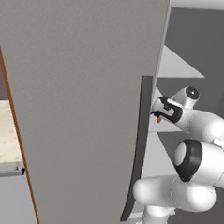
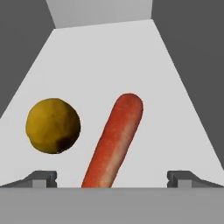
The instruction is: Take the corn, carrot, and lemon from the freezer and place them in the bowl on the counter.
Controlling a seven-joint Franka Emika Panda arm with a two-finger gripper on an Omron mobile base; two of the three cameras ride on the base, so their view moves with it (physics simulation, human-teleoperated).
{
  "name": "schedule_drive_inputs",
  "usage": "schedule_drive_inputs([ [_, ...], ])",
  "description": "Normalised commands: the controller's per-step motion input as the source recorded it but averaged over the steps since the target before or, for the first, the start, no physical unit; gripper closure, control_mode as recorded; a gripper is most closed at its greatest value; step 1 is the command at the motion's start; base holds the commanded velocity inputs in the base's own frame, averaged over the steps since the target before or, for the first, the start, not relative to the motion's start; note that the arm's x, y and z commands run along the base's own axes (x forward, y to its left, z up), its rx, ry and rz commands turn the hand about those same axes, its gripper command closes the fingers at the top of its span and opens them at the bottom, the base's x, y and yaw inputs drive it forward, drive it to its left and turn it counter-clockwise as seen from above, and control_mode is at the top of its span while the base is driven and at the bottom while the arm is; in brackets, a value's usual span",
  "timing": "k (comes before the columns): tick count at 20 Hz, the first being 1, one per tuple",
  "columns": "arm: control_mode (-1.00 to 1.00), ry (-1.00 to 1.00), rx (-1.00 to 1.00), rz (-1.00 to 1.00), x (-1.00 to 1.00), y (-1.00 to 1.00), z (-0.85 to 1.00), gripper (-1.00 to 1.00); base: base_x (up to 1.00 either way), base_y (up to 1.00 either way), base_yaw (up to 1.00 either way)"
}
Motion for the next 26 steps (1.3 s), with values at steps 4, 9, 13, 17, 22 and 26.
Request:
schedule_drive_inputs([
  [4, -1.00, 0.05, 0.00, 0.00, 0.13, 0.00, -0.11, -1.00, 0.00, 0.00, 0.00],
  [9, -1.00, 0.03, 0.00, 0.00, 0.02, 0.00, -0.19, -1.00, 0.00, 0.00, 0.00],
  [13, -1.00, 0.00, 0.00, 0.00, 0.05, 0.00, -0.22, -1.00, 0.00, 0.00, 0.00],
  [17, -1.00, 0.00, 0.00, 0.00, 0.13, 0.00, -0.18, -1.00, 0.00, 0.00, 0.00],
  [22, -1.00, 0.00, 0.00, 0.00, 0.17, 0.00, -0.15, -1.00, 0.00, 0.00, 0.00],
  [26, -1.00, 0.00, 0.00, 0.00, 0.14, 0.00, -0.16, -1.00, 0.00, 0.00, 0.00],
])
